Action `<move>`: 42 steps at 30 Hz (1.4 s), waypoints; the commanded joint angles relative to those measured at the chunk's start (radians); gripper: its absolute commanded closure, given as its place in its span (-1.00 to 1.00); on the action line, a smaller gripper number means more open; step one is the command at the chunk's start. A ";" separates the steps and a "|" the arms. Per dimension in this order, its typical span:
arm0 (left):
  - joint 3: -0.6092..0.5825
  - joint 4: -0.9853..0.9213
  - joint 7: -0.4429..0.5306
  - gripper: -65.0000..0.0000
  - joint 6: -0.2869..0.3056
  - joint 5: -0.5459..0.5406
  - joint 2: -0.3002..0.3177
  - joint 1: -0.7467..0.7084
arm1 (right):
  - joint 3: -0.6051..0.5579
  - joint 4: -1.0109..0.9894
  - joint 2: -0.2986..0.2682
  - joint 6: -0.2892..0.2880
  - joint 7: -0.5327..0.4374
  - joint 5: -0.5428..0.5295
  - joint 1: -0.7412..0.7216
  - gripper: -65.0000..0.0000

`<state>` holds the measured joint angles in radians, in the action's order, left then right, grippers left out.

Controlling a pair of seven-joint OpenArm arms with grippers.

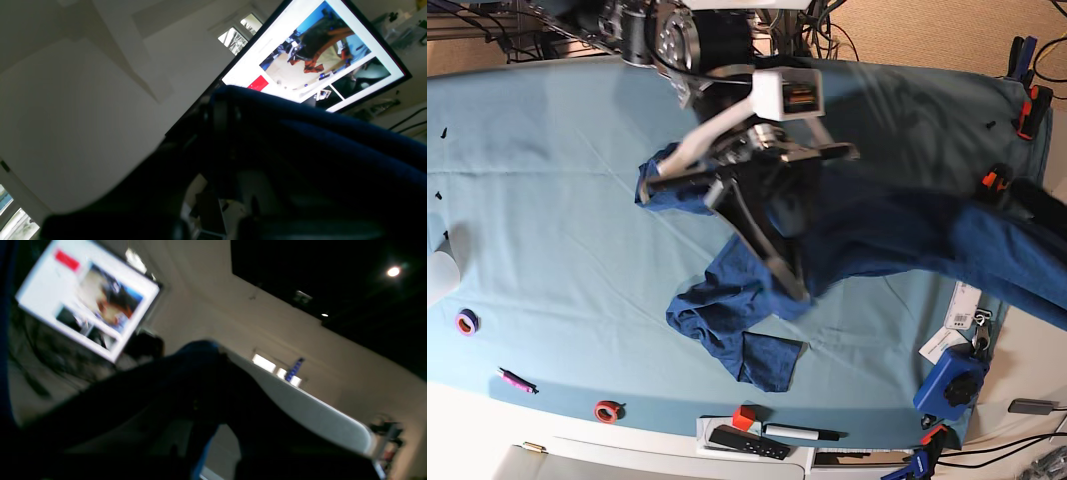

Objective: Layout the t-shirt on the table in an organized manner, then fold the t-shirt properly
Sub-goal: 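Lift the shirt high with both grippers and sweep it across the table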

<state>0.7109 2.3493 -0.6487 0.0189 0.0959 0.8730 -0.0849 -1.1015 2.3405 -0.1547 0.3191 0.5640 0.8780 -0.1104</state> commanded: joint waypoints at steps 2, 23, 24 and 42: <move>0.012 0.007 0.022 1.00 -0.017 0.015 0.028 -0.002 | 0.003 0.016 0.050 -0.013 -0.050 -0.034 -0.039 1.00; 0.012 -0.075 0.045 1.00 0.016 -0.041 0.044 -0.001 | 0.005 0.016 0.277 -0.126 -0.230 -0.214 -0.186 1.00; 0.012 -0.075 0.047 1.00 0.016 -0.041 0.044 -0.001 | 0.005 0.016 0.283 -0.135 -0.234 -0.224 -0.192 1.00; 0.013 -0.076 0.064 1.00 0.032 -0.042 0.044 0.000 | 0.054 0.003 0.289 -0.163 -0.023 -0.046 -0.212 1.00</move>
<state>0.7109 2.2688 -0.6067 0.0647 0.0402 0.8921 -0.0967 -1.0496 2.3322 0.1230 0.1425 0.5655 0.8272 -0.3099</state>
